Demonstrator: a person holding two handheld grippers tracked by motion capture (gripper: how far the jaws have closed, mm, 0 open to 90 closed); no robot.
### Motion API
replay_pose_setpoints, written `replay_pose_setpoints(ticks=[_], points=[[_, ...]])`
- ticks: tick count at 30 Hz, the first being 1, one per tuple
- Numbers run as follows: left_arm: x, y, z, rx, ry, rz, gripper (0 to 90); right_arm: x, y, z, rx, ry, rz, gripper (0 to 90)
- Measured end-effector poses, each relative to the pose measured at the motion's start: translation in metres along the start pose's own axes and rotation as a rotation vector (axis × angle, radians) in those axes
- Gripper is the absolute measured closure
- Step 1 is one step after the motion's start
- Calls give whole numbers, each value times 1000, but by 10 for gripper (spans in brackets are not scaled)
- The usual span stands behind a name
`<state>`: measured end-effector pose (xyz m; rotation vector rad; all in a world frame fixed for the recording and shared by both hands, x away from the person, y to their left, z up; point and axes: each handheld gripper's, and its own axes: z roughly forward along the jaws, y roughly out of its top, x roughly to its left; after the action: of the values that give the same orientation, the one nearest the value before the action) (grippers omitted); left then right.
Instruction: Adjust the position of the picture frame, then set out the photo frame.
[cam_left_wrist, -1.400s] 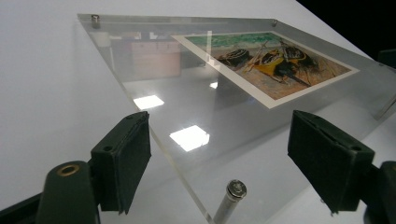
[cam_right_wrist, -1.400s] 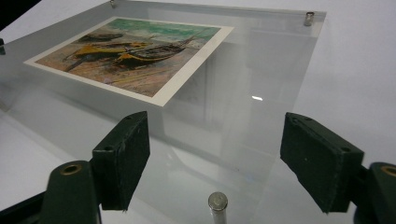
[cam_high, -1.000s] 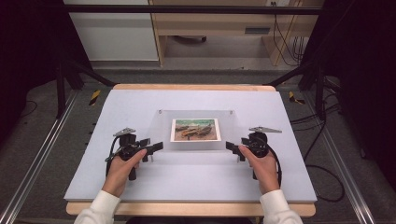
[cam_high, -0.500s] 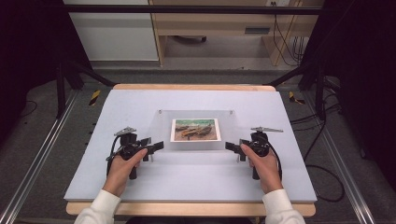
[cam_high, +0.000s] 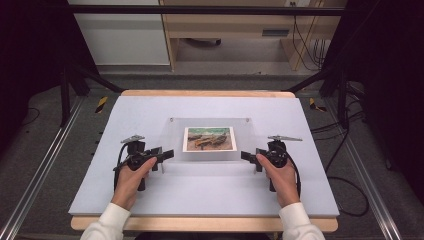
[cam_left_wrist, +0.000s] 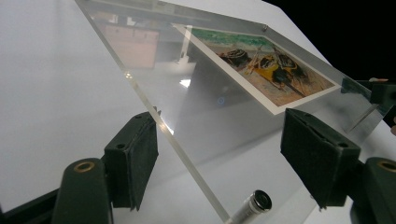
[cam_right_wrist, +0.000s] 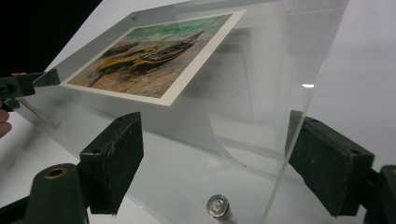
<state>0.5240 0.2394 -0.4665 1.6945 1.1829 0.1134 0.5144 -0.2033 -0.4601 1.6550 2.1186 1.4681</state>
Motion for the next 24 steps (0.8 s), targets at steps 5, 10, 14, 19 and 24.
replay_pose_setpoints(ticks=[5,10,14,19,24], points=[[3,5,4,5,0,4,269,-1,2,2,-11,-10,0,199],[1,5,3,3,10,22,269,1,2,1,-17,-15,-12,199],[-5,5,0,3,25,49,270,4,1,-2,-25,-28,-42,199],[-9,2,-4,-16,32,60,305,8,-2,-6,-31,-40,-72,207],[-9,-2,-12,-54,34,49,391,15,-6,-13,-27,-59,-112,226]])
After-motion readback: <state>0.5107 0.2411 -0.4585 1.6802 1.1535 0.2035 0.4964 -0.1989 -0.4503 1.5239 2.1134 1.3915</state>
